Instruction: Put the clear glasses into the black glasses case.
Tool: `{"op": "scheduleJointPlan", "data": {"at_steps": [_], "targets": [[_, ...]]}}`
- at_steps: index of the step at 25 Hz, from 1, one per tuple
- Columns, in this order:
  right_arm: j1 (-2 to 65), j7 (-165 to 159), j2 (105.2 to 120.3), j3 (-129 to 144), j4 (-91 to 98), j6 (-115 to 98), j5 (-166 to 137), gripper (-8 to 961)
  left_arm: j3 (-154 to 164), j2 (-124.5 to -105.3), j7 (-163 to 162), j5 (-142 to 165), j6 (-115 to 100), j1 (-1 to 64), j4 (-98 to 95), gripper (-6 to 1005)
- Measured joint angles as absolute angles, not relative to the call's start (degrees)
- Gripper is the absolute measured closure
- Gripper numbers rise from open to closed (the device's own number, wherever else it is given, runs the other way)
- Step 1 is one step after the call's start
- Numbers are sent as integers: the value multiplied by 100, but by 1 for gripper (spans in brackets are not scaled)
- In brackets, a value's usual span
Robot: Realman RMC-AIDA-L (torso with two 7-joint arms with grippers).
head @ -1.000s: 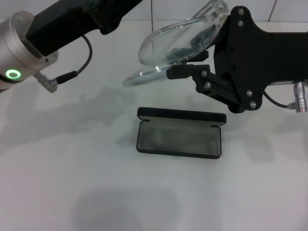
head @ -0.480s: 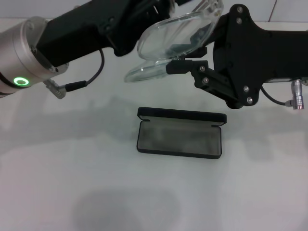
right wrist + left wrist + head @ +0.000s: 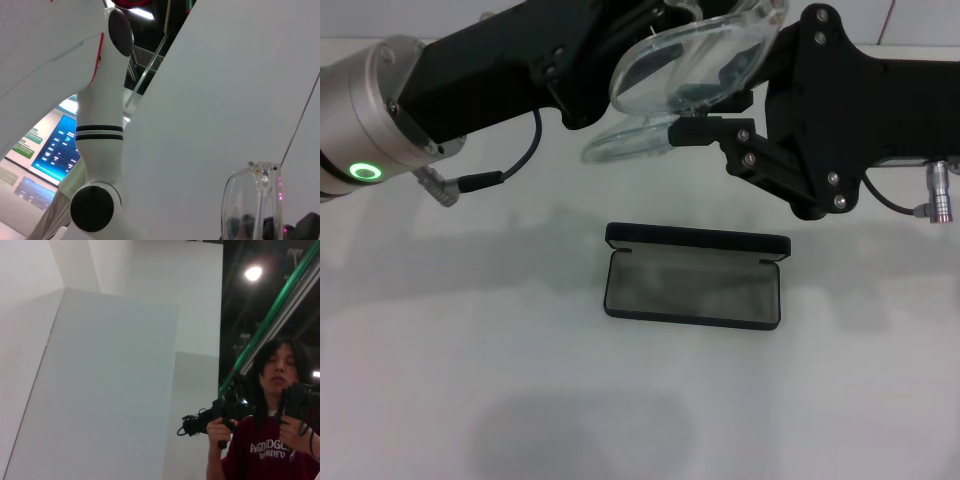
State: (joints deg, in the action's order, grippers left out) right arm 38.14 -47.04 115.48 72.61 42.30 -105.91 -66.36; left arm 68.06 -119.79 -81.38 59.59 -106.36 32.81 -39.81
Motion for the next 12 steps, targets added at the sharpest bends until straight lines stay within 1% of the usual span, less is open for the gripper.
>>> {"op": "scheduleJointPlan", "data": {"at_steps": [9,12], "targets": [[3815,-4693,11539,7249,4226,-10595,-6636,888,6311,-11927,-8022,6092,-10610,3170,-4042,842],[3810,-4749,11539,7257,4239,-10577,-6665,888,5747,-11868,-7829,6356,-10538,3061,-4043,842]]}}
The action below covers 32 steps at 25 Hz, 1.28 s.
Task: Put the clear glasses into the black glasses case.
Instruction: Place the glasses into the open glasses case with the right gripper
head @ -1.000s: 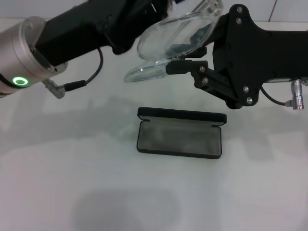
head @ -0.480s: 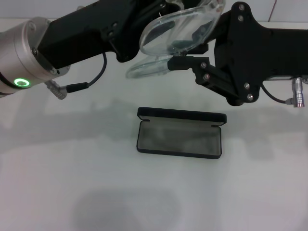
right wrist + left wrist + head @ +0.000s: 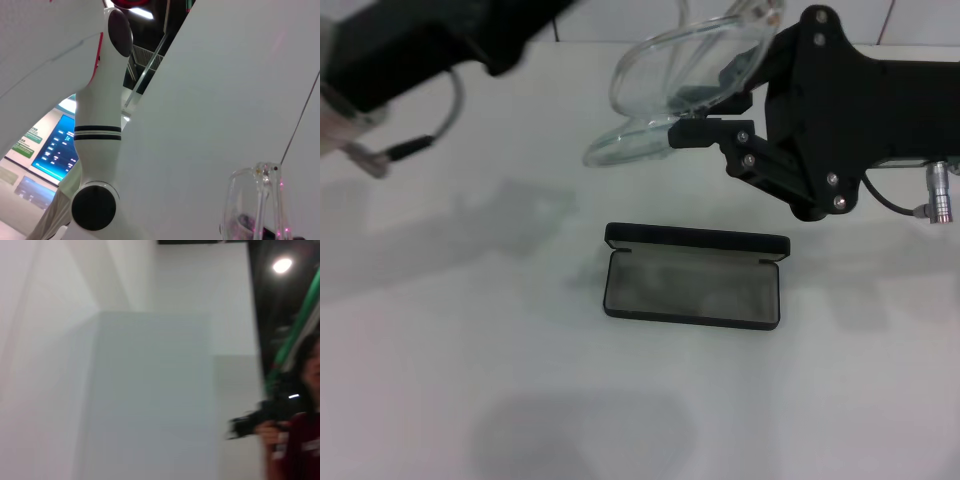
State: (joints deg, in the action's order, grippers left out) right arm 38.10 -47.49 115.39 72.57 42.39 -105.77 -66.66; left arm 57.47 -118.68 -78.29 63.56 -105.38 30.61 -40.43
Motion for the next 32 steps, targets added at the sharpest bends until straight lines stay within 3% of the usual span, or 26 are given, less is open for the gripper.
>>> {"op": "scheduleJointPlan", "data": {"at_steps": [4,9,10,15,23,32], "targets": [[3714,-5591,11539,7268,4807,-10248,-7072,888,4903,-11731,-7755,6777,-10442,2841,-4046,842],[3589,-8251,11541,7278,6891,-9809,-8731,888,4134,-11486,-7815,7047,-10433,2457,-4069,842],[3756,-9701,11523,7266,7855,-9937,-9616,888,4023,-11433,-7847,7049,-10433,2338,-4116,842],[4522,-11962,11509,7259,8721,-10609,-10836,888,3702,-11352,-8048,7055,-10432,1919,-4511,842],[5960,-13692,11598,8010,7523,-11152,-12342,888,3658,-11410,-8043,7173,-10432,1852,-4627,842],[6662,-14206,11619,9695,6462,-10422,-12897,888,3659,-11372,-7802,7192,-10482,1577,-4641,842]]}}
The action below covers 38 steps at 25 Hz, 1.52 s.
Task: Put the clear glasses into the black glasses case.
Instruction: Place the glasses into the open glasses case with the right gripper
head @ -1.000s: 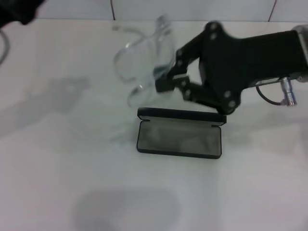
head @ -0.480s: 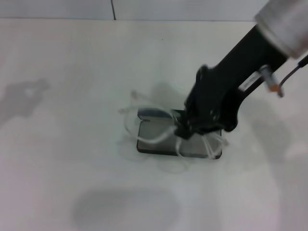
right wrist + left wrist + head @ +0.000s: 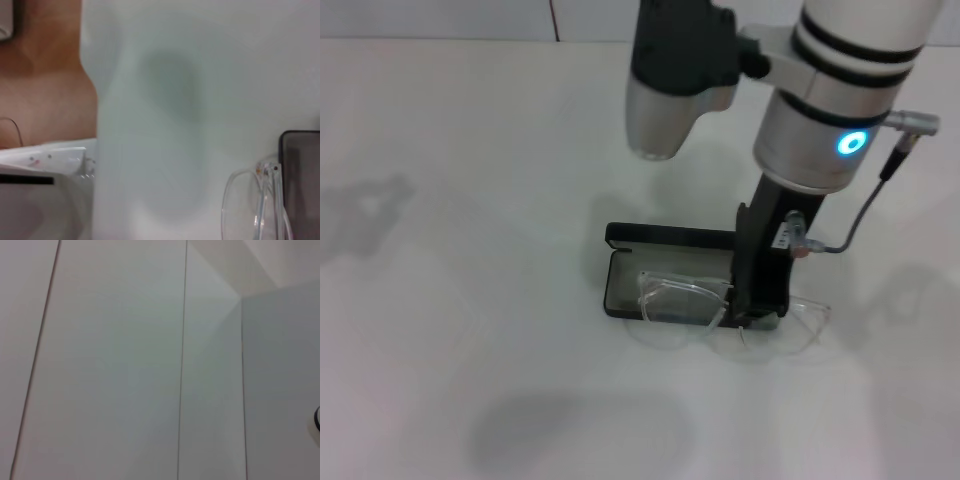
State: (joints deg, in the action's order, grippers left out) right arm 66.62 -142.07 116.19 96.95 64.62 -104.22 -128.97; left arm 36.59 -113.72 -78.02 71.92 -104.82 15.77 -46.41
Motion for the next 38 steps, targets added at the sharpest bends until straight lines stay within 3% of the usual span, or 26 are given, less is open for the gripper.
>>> {"op": "scheduleJointPlan", "data": {"at_steps": [9,38], "targets": [[6947,-14590,11619,10551,6118,-9673,-12953,889,3651,-11334,-7702,7550,-10500,1297,-4642,841],[7214,-14525,11619,11581,5704,-8725,-13233,889,3647,-11353,-7381,8062,-10557,1287,-4591,842]]}}
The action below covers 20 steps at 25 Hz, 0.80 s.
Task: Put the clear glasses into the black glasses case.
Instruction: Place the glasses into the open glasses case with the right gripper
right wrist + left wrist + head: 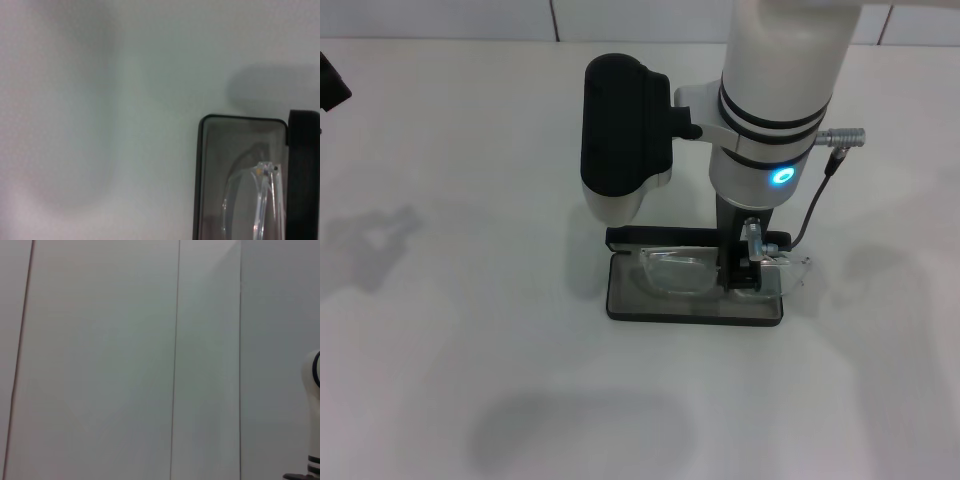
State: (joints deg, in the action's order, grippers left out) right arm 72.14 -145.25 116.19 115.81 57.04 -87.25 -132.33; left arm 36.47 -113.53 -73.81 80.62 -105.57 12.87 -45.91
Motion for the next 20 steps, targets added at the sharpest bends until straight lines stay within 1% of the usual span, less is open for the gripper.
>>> {"op": "scheduleJointPlan", "data": {"at_steps": [20], "targets": [[7067,-14031,11619,11570,5672,-8533,-13031,888,3639,-11381,-7374,8063,-10529,1296,-4568,842]]}}
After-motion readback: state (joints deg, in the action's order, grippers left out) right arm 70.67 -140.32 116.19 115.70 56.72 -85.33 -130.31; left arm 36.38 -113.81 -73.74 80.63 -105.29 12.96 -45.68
